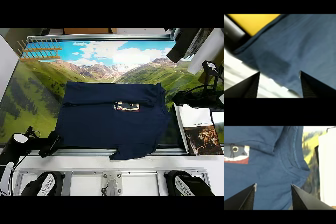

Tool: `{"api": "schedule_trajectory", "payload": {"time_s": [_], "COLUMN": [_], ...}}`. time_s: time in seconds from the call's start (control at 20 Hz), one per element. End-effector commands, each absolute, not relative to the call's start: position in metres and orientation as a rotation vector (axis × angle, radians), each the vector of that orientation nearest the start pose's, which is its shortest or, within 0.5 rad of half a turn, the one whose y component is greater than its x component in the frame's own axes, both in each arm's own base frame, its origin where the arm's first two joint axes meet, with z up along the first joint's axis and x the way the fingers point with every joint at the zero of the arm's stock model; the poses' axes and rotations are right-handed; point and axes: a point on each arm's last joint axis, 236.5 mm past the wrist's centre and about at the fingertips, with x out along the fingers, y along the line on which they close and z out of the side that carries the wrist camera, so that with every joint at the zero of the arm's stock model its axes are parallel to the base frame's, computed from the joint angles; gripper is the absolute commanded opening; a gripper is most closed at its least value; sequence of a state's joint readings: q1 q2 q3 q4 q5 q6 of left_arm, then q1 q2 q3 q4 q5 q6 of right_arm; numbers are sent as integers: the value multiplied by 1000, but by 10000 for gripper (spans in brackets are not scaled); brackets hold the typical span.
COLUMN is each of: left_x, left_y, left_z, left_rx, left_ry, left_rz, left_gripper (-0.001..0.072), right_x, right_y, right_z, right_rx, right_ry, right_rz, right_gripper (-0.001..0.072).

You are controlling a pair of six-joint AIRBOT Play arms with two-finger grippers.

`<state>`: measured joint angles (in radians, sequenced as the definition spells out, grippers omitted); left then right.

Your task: Fold the clothes and pants, and hang the long-sleeved shirts on hangers.

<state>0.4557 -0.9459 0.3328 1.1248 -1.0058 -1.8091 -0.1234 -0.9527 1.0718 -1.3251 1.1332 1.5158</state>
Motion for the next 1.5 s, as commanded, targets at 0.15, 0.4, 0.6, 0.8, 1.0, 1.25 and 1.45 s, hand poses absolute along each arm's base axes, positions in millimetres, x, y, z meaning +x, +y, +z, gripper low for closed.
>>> {"api": "schedule_trajectory", "payload": {"time_s": [0.15, 0.4, 0.6, 0.8, 1.0, 1.25, 1.45], "left_x": [211, 218, 228, 224, 222, 222, 222], "left_y": [9, 14, 20, 15, 13, 12, 12], "left_z": [-129, -122, -97, -87, -87, -87, -87], "left_rx": [-1045, -983, -927, -900, -892, -892, -892], "left_ry": [1347, 1302, 1197, 1193, 1202, 1207, 1206], "left_rz": [448, 407, 372, 334, 321, 319, 320], "left_gripper": [359, 9, 9, 9, 9, 9, 9], "right_x": [354, 327, 251, 191, 157, 159, 160], "right_y": [13, 25, 39, 83, 102, 117, 125], "right_z": [103, 65, -18, -65, -90, -106, -112], "right_rx": [241, 298, 392, 580, 570, 519, 481], "right_ry": [991, 1124, 1442, 1632, 1732, 1735, 1736], "right_rz": [75, 102, 77, 149, 154, 153, 174], "right_gripper": [467, 468, 474, 651, 648, 632, 580]}}
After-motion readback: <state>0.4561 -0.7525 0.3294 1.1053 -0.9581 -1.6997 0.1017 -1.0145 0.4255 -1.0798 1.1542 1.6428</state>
